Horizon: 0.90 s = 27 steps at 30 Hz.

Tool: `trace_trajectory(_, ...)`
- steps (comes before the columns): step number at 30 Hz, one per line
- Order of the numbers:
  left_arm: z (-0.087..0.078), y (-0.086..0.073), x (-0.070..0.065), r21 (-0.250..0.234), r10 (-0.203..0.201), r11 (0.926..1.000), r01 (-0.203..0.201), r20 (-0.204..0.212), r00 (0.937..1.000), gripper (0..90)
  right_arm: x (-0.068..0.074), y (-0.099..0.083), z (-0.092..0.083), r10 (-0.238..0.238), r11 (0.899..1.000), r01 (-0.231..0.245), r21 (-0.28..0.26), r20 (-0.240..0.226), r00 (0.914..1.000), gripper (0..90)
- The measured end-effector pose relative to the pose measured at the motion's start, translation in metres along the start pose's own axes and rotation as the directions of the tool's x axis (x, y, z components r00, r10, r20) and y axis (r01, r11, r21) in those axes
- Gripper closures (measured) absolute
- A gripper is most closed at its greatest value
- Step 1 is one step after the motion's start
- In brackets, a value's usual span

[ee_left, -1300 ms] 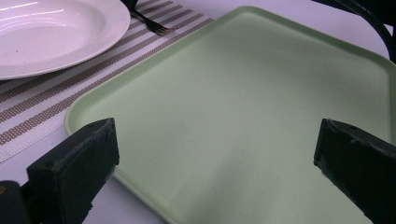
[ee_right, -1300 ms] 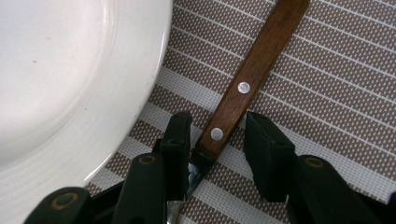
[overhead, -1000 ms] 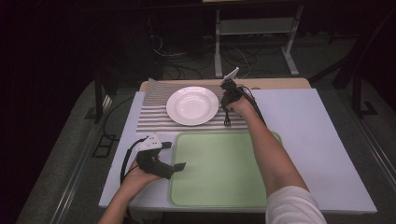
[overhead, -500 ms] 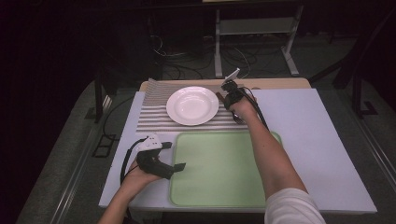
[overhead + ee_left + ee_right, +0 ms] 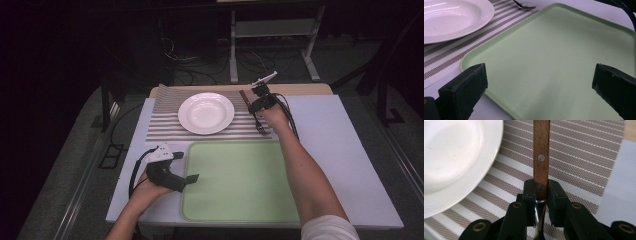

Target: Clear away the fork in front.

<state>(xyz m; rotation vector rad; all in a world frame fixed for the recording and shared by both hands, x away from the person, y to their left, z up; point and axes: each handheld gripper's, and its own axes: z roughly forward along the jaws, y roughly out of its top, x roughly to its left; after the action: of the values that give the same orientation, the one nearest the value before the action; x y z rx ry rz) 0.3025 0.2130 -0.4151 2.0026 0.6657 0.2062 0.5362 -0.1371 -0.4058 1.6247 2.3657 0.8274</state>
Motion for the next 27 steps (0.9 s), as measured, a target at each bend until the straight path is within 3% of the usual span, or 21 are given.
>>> trace_trajectory(8, -0.001, 0.000, 0.000, -0.008, 0.002, 1.0000, -0.002, -0.001, 1.0000, 0.0, -0.006, -0.007, -0.026, -0.011, 0.998, 0.010, -0.062, -0.009, 0.9999, 76.9)
trace_trajectory(14, -0.001, -0.001, 0.000, -0.016, -0.005, 0.9999, 0.005, 0.003, 1.0000, 0.0, -0.006, -0.013, -0.055, -0.034, 0.990, 0.027, -0.140, -0.045, 0.9984, 76.9)
trace_trajectory(15, -0.002, -0.001, 0.001, -0.017, -0.005, 0.9998, 0.005, 0.000, 1.0000, 0.0, -0.006, -0.017, -0.063, -0.039, 0.987, 0.027, -0.161, -0.071, 0.9967, 76.8)
trace_trajectory(24, -0.002, -0.001, 0.001, -0.024, -0.010, 0.9997, 0.009, -0.002, 1.0000, 0.0, -0.004, -0.042, -0.091, -0.089, 0.972, 0.063, -0.226, -0.109, 0.9901, 76.9)
trace_trajectory(27, -0.002, -0.001, 0.001, -0.020, -0.006, 0.9998, 0.006, -0.008, 0.9999, 0.0, -0.004, -0.055, -0.102, -0.112, 0.963, 0.073, -0.258, -0.141, 0.9836, 76.8)
